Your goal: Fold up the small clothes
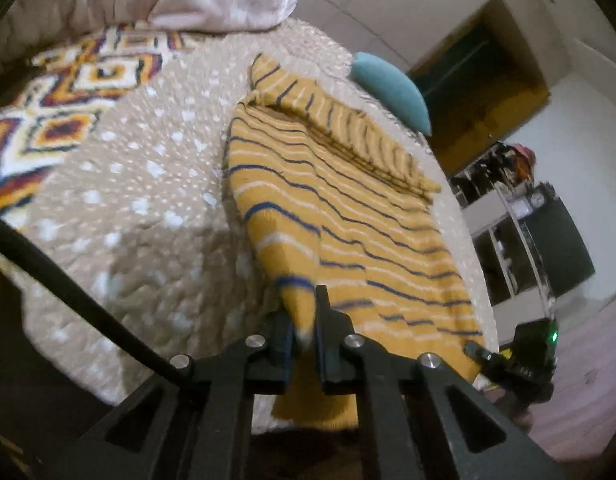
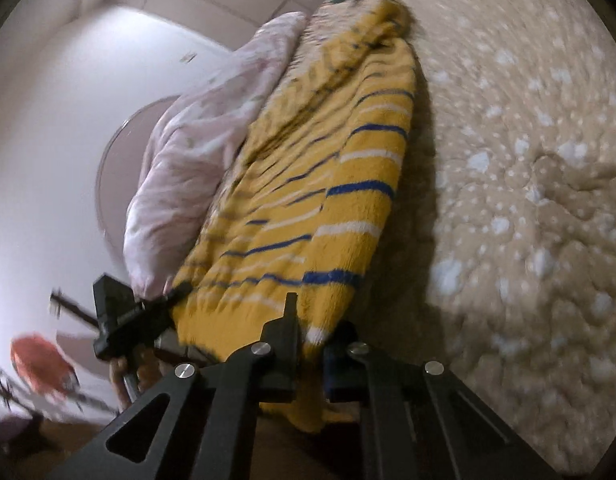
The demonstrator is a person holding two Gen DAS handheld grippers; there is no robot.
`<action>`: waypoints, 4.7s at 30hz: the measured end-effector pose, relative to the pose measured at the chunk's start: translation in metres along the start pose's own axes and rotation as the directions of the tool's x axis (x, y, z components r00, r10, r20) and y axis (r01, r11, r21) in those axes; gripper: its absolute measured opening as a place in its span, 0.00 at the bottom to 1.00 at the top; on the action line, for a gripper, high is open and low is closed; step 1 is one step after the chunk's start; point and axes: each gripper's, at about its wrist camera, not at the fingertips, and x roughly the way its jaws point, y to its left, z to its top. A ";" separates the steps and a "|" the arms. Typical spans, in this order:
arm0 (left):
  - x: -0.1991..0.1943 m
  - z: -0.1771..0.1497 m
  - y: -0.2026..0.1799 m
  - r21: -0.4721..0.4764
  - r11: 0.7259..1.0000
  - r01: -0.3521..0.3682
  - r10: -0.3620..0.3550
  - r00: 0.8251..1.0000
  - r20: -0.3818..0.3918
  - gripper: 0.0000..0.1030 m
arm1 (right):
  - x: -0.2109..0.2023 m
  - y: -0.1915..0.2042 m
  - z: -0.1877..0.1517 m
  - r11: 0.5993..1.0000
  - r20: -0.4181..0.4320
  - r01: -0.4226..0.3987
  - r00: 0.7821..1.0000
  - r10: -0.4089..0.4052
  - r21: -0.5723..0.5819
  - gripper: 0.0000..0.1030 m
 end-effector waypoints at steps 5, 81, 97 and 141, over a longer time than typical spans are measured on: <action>-0.006 -0.019 0.004 0.019 0.999 -0.035 0.035 0.999 -0.007 0.07 | -0.013 0.009 -0.021 0.999 -0.033 0.018 0.999 -0.020 -0.046 0.09; 0.136 0.205 0.027 0.057 0.963 -0.264 0.255 0.958 0.130 0.73 | 0.048 -0.017 0.266 0.882 0.214 0.459 0.877 -0.429 -0.111 0.63; 0.145 0.158 0.059 -0.063 0.994 -0.090 0.100 0.979 0.177 0.74 | 0.028 -0.042 0.203 0.769 0.166 0.638 0.756 -0.633 0.031 0.25; 0.054 0.166 0.135 -0.292 0.935 -0.203 0.295 0.901 0.317 0.75 | 0.296 0.191 0.143 0.623 0.032 0.394 0.860 -0.509 -0.675 0.56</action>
